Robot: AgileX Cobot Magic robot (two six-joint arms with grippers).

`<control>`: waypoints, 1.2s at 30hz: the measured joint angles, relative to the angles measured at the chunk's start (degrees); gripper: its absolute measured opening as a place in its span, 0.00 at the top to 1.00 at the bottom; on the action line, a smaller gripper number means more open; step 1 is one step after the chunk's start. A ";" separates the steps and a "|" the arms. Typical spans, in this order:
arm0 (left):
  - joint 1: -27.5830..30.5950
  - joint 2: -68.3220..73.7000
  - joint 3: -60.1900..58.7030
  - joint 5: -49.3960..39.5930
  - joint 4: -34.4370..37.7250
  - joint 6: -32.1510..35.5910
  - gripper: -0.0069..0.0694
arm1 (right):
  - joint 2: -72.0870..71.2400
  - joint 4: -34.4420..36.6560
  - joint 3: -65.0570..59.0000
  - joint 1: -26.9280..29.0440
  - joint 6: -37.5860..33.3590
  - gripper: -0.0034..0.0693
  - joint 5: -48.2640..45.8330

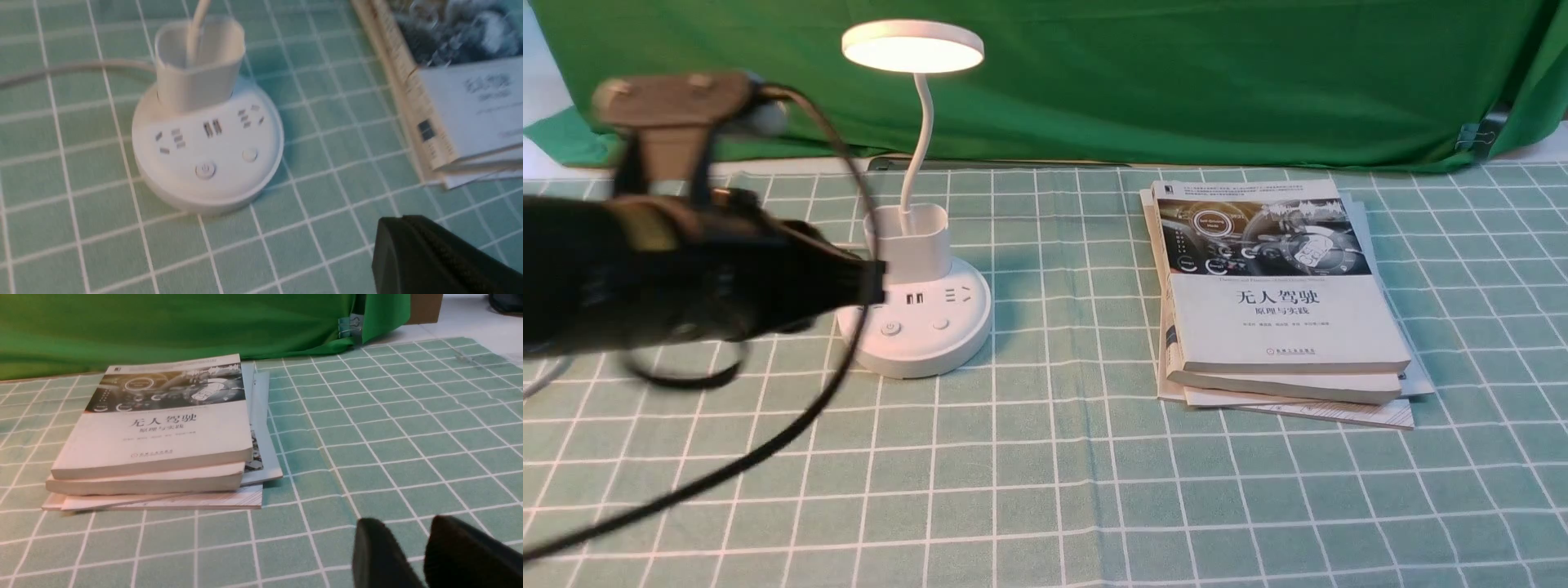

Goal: Turn on the table lamp.

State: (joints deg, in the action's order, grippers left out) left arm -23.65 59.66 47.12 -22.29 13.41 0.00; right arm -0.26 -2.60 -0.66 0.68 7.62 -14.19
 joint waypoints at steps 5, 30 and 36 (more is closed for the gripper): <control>0.00 -17.26 -9.55 7.37 0.00 2.76 0.91 | 0.00 0.00 0.00 0.00 0.00 0.62 0.00; 0.00 -37.17 -29.11 21.53 -3.10 3.37 0.91 | 0.00 0.00 0.00 0.00 0.00 0.62 0.00; 0.00 -37.22 -29.11 26.13 -3.28 4.95 0.91 | 0.00 0.00 0.00 0.00 0.00 0.62 0.00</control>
State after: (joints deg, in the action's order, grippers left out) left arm -23.65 22.44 18.01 3.84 10.12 4.95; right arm -0.26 -2.60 -0.66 0.68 7.62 -14.20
